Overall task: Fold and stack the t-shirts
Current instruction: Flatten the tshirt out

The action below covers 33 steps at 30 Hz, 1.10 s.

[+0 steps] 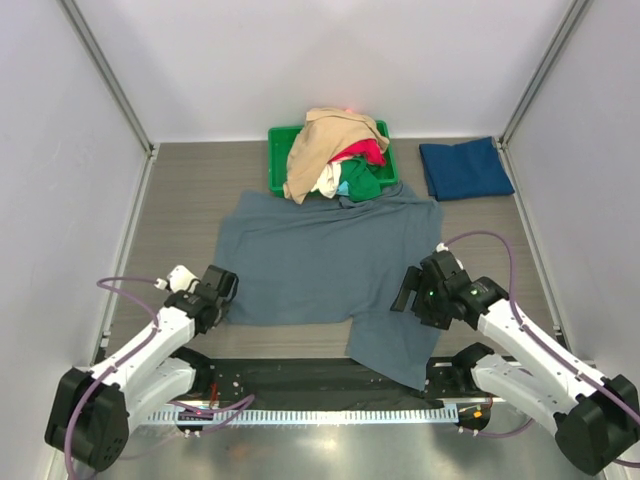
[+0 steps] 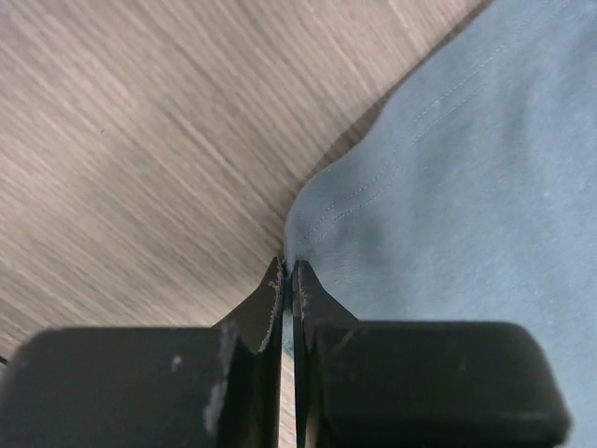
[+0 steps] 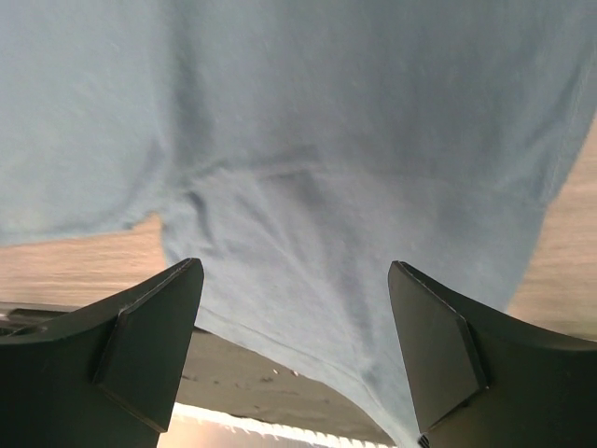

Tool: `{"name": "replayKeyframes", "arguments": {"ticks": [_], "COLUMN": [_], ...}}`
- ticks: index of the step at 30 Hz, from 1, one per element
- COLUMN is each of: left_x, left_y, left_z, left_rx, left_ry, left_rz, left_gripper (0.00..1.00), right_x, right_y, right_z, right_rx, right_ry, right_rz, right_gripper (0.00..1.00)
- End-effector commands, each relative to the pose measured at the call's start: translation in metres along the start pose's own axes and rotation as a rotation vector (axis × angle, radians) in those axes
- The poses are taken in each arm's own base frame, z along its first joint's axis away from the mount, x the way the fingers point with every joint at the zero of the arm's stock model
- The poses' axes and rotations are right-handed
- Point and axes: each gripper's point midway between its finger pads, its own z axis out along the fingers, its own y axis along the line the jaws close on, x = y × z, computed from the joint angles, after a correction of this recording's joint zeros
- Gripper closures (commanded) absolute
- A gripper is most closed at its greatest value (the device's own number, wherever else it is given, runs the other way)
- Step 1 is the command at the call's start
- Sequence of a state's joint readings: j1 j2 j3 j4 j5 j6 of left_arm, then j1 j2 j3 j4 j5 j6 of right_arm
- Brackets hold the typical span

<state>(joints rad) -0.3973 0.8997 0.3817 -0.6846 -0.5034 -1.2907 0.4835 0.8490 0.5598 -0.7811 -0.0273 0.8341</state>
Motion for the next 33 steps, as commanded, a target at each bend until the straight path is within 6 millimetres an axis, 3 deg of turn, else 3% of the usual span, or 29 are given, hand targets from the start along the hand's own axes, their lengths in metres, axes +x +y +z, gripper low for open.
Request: {"name": "replayKeyframes", "arguments": {"ticks": [1, 8, 14, 23, 30, 33], "left_x": [-0.020, -0.031, -0.032, -0.027, -0.027, -0.026], "left_y": [-0.021, -0.032, -0.037, -0.037, -0.037, -0.038], "left_z": [-0.003, 0.002, 0.001, -0.001, -0.002, -0.002], "left_rx": [0.044, 0.080, 0.118, 0.169, 0.190, 0.191], "left_ry": [-0.072, -0.075, -0.065, -0.049, -0.045, -0.043], "left_rz": [0.005, -0.016, -0.019, -0.024, -0.027, -0.025], "left_gripper": [1.00, 1.00, 1.00, 1.00, 1.00, 1.00], "right_x": [0.006, 0.023, 0.058, 0.097, 0.143, 0.152], "right_y": [-0.015, -0.019, -0.017, -0.014, -0.024, -0.030], "right_z": [-0.003, -0.017, -0.013, -0.025, -0.014, -0.007], "right_rx": [0.095, 0.160, 0.229, 0.356, 0.366, 0.387], "right_ry": [-0.008, -0.021, 0.072, 0.139, 0.221, 0.232], "right_rz": [0.017, 0.020, -0.057, -0.224, -0.264, -0.296], "right_gripper": [0.13, 0.14, 0.20, 0.22, 0.30, 0.37]}}
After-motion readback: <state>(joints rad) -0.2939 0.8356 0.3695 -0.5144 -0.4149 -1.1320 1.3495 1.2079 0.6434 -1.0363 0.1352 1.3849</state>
